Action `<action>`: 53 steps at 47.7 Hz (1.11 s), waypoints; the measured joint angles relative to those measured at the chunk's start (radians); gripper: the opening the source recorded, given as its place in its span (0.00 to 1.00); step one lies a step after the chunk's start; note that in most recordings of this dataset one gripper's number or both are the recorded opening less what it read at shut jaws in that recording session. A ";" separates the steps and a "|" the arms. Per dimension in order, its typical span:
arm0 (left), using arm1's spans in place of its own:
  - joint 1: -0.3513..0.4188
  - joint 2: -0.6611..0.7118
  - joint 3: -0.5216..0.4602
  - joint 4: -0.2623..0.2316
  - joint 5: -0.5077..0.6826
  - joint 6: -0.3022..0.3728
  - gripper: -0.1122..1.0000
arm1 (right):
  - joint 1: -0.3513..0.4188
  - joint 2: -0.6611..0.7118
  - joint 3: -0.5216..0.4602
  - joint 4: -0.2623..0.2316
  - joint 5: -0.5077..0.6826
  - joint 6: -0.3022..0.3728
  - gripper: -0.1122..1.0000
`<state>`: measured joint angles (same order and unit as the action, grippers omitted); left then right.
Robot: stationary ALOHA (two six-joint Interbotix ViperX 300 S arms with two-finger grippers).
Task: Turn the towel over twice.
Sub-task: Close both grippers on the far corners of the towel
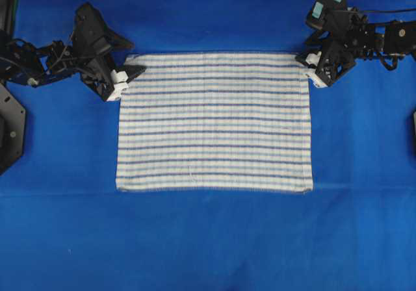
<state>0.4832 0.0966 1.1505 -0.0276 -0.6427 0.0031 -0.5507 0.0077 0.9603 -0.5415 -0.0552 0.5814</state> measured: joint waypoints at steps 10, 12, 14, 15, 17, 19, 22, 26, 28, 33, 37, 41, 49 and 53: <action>0.003 0.000 -0.003 0.000 0.031 -0.005 0.46 | 0.000 0.003 -0.002 0.000 -0.003 0.000 0.19; 0.005 0.000 -0.005 0.002 0.038 -0.003 0.34 | 0.000 0.005 -0.002 0.000 -0.003 0.000 0.13; 0.005 0.000 -0.006 0.002 0.041 -0.005 0.25 | 0.000 0.005 -0.003 -0.002 -0.003 0.000 0.13; 0.005 0.000 -0.006 0.002 0.043 -0.005 0.20 | 0.000 0.005 -0.003 0.000 -0.003 0.000 0.13; 0.005 0.000 -0.006 0.002 0.044 -0.005 0.14 | 0.000 0.005 -0.003 -0.002 -0.003 0.000 0.13; 0.005 0.000 -0.006 0.002 0.046 -0.003 0.12 | 0.000 0.003 -0.003 0.000 -0.005 0.002 0.13; 0.003 0.000 -0.006 0.002 0.049 -0.003 0.12 | 0.000 0.005 -0.003 0.000 -0.005 0.000 0.13; 0.003 0.000 -0.008 0.002 0.049 -0.003 0.12 | 0.000 0.005 -0.003 -0.002 -0.003 0.000 0.13; 0.002 -0.002 -0.006 0.002 0.049 -0.003 0.12 | 0.000 0.005 -0.005 0.000 -0.005 0.000 0.13; 0.002 -0.008 -0.009 0.002 0.052 -0.003 0.12 | 0.000 0.002 -0.005 0.000 -0.003 0.000 0.13; 0.002 -0.031 -0.011 0.002 0.063 0.000 0.12 | -0.002 -0.011 -0.008 0.000 0.005 0.000 0.13; 0.002 -0.067 -0.012 0.002 0.077 0.000 0.12 | -0.009 -0.043 -0.006 0.000 0.018 0.000 0.13; 0.021 -0.187 -0.025 0.002 0.135 0.041 0.12 | -0.049 -0.147 -0.006 -0.005 0.057 -0.003 0.13; 0.034 -0.258 -0.041 0.002 0.176 0.084 0.12 | -0.069 -0.206 -0.009 -0.015 0.078 -0.003 0.13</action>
<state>0.5170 -0.1611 1.1091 -0.0261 -0.4663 0.0874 -0.6197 -0.1979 0.9511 -0.5568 0.0230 0.5783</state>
